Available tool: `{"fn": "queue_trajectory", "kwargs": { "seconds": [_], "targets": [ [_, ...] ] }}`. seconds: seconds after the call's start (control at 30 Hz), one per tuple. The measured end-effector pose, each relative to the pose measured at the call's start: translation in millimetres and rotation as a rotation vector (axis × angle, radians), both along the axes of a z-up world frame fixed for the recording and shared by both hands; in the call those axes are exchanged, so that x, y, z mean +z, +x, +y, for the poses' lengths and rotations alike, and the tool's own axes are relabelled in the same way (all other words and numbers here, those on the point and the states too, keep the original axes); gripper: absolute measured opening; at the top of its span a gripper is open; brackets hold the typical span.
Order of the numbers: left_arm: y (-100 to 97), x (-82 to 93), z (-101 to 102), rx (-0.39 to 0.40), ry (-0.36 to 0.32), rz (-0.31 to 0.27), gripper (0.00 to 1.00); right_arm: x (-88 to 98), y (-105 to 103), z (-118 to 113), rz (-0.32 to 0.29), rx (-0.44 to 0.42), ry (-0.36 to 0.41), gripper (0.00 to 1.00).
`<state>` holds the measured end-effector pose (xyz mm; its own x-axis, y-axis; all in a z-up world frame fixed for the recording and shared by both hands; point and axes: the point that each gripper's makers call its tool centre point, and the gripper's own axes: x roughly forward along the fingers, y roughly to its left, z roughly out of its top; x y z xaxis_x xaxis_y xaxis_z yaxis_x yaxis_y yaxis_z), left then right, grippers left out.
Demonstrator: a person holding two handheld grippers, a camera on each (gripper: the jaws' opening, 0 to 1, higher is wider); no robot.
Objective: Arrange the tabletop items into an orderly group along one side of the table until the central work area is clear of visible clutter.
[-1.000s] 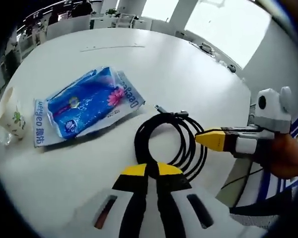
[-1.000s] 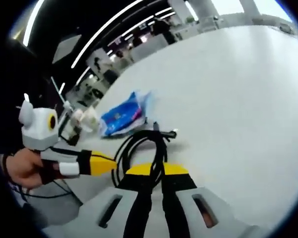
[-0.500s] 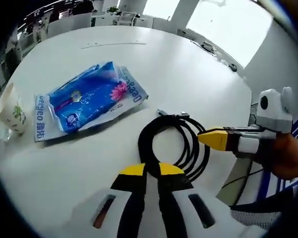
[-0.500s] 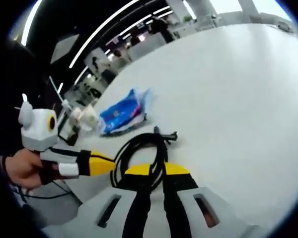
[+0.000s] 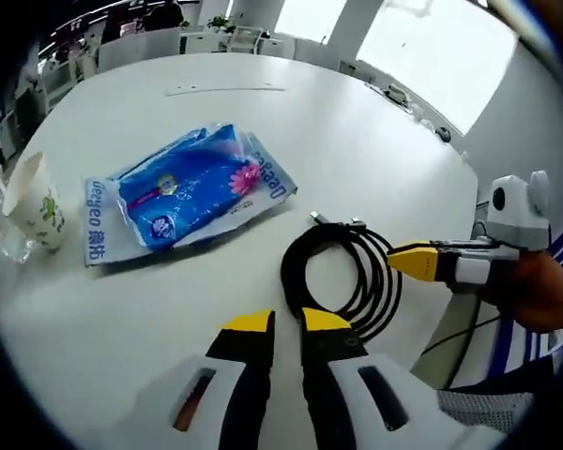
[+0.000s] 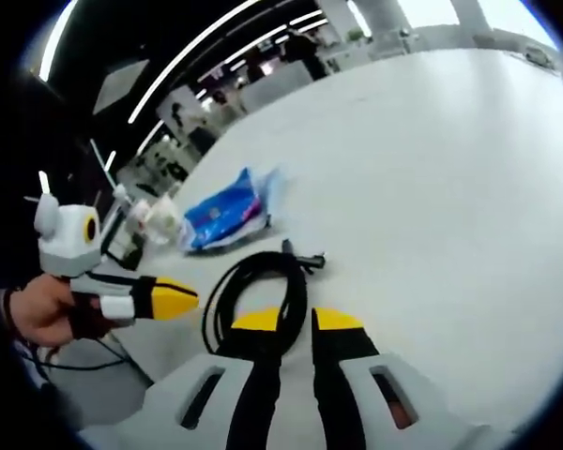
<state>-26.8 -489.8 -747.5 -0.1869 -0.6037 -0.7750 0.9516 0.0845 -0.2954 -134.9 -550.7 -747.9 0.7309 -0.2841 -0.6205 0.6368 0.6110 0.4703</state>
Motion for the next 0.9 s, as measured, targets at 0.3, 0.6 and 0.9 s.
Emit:
{"fn": "queue_trajectory", "kwargs": {
  "seconds": [0.3, 0.6, 0.9],
  "targets": [
    [16.8, 0.4, 19, 0.019, -0.001, -0.019, 0.1, -0.7, -5, 2, 0.017, 0.005, -0.003, 0.12],
    [63.3, 1.1, 49, 0.079, -0.043, -0.075, 0.1, 4.2, -7, 0, 0.034, 0.007, -0.017, 0.12],
    [110.0, 1.7, 79, 0.201, -0.052, -0.082, 0.1, 5.7, -8, -1, 0.05, 0.009, -0.021, 0.11]
  ]
}}
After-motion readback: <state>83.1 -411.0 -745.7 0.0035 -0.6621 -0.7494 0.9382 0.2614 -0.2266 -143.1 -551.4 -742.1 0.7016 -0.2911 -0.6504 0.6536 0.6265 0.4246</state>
